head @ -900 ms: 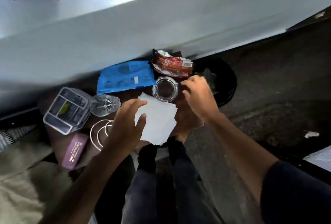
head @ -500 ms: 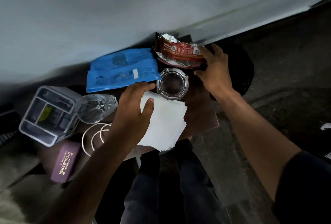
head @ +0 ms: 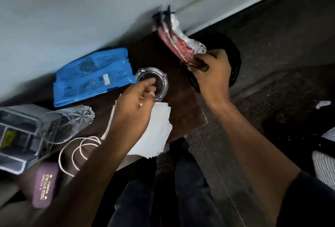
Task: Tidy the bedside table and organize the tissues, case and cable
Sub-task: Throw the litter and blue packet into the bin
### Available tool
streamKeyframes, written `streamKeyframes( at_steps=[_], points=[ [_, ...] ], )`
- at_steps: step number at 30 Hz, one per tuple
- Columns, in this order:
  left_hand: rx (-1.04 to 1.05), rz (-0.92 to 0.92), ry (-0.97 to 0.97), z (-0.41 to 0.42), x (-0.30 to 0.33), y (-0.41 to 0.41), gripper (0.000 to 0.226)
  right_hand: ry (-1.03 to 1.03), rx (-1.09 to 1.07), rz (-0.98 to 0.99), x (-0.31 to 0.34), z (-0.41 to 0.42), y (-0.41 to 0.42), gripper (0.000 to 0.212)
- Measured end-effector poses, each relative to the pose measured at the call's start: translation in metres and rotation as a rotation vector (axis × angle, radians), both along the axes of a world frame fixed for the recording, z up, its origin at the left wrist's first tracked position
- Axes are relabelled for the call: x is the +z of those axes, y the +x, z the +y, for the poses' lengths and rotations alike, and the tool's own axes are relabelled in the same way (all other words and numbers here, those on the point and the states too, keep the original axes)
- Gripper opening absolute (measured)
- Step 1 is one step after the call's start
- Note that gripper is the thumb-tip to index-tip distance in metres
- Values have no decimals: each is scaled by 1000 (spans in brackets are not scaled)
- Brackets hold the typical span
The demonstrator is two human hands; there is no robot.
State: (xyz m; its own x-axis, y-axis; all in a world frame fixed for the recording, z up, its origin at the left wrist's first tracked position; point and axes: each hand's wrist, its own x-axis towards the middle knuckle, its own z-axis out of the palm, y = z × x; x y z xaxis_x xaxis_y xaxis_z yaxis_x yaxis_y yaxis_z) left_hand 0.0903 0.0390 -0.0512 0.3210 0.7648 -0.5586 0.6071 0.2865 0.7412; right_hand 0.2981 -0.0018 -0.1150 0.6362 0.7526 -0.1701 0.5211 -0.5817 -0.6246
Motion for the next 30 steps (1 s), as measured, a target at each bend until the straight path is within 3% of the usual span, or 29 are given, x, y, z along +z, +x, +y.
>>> streamKeyframes(
  at_steps=[5, 10, 18, 25, 30],
  points=[
    [-194, -53, 41, -8, -3, 45, 38, -109, -286, -71, -12, -54, 23, 28],
    [-389, -18, 66, -14, -15, 83, 44, -207, -332, -6, -43, -89, 48, 32],
    [-627, 74, 110, -14, -43, 127, 61, -354, -226, 113, -121, -85, 81, 22],
    [-545, 54, 204, -12, -79, 146, 57, -379, -104, 107, -196, -47, 103, 23],
    [-511, 37, 184, -18, -96, 149, 59, -525, 73, 33, -240, -31, 112, 35]
  ],
)
